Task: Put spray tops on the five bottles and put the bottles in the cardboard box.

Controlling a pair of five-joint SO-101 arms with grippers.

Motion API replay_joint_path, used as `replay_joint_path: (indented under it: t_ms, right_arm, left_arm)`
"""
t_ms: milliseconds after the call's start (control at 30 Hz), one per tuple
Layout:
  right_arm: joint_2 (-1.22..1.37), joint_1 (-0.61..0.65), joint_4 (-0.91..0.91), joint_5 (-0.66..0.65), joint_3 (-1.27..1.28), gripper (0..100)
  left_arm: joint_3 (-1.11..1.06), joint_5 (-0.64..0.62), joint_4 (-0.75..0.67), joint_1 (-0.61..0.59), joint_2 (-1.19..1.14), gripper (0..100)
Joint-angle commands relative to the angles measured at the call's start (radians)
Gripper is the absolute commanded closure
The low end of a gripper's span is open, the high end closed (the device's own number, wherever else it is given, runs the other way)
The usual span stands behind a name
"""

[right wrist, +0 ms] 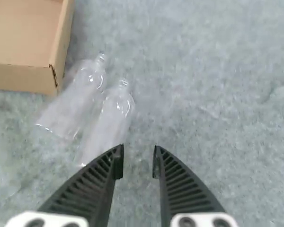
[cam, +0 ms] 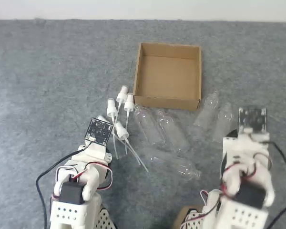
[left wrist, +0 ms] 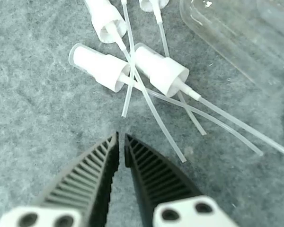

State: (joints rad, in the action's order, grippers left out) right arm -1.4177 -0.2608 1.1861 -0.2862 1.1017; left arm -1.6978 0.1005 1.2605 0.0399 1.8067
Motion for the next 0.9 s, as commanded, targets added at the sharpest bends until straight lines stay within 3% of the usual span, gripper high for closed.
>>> replay_joint_path:
  t_ms: [0,167,333,733,867]
  right_arm:
    - [0.332,0.062,0.002,0.068,-0.196,92.4]
    - [0.736,0.16,0.001,0.138,-0.377,82.8]
    - [1.029,0.168,-0.007,0.193,-0.531,71.4]
    - [1.391,0.087,-0.17,0.189,-0.637,71.8]
    - [1.455,0.045,-0.209,0.186,-0.638,85.9]
  left_arm:
    - [0.013,-0.006,0.002,-0.002,0.017,99]
    - [0.013,-0.006,0.002,-0.003,0.017,99]
    - [0.013,-0.006,0.002,-0.003,0.017,99]
    - [0.013,-0.006,0.002,-0.003,0.017,99]
    - [0.013,-0.006,0.002,-0.003,0.017,99]
